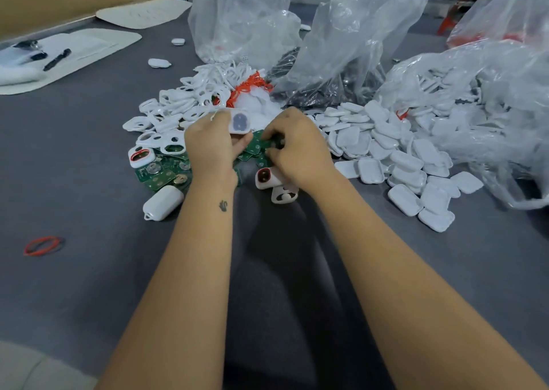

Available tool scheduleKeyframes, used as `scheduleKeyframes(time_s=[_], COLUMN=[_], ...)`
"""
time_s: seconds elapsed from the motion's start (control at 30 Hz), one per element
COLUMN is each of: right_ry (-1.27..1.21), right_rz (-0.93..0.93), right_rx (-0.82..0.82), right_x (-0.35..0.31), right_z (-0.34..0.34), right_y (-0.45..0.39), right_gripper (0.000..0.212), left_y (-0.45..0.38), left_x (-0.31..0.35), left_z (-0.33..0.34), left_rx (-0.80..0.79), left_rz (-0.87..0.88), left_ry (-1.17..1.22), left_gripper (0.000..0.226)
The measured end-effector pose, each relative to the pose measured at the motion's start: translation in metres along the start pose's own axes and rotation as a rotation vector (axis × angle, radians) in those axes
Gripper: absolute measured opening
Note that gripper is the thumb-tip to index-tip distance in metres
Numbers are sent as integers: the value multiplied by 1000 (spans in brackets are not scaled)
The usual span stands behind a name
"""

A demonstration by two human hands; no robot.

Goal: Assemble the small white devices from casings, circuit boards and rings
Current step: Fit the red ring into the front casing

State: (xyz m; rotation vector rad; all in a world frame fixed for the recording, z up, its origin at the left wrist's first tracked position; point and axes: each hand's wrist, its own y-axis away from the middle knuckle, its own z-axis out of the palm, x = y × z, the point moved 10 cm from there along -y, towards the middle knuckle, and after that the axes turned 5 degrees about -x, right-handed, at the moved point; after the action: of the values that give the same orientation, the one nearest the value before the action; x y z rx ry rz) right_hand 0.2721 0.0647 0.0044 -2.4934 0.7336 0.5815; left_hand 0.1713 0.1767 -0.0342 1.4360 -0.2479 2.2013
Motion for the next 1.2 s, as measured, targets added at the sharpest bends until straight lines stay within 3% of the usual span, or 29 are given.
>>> scheduleKeyframes(time_s=[0.17,0.27,0.47,0.73,0.87,0.97,1.07,1.2], right_ry=[-548,-756,-1131,-1099,-1220,-1306,-1217,-1111], right_rz=[208,352,458,422,423,432,426,437], right_rx=[350,510,582,529,550,581,633,710], right_x=[43,77,105,108,114,119,122,127], right_z=[-44,-61,-58,-56,-55,-56,-64,-72], right_y=[34,59,95,103,104,107,111,116], right_gripper=[36,28,18,19,21,17,14,26], left_y=[22,40,56,42,55,66,74,85], left_x=[-23,-44,-70,-53,-57,-65,-70,-76], left_z=[38,63,87,66,89,103,110,116], left_rx=[-100,-167,-237,-171,-316,-423,-526,-673], left_rz=[-95,-170,-204,-63,-98,-197,-280,-361], left_ry=[57,92,85,-98,-134,-7,184,292], left_gripper=[14,15,15,26,21,15,20,30])
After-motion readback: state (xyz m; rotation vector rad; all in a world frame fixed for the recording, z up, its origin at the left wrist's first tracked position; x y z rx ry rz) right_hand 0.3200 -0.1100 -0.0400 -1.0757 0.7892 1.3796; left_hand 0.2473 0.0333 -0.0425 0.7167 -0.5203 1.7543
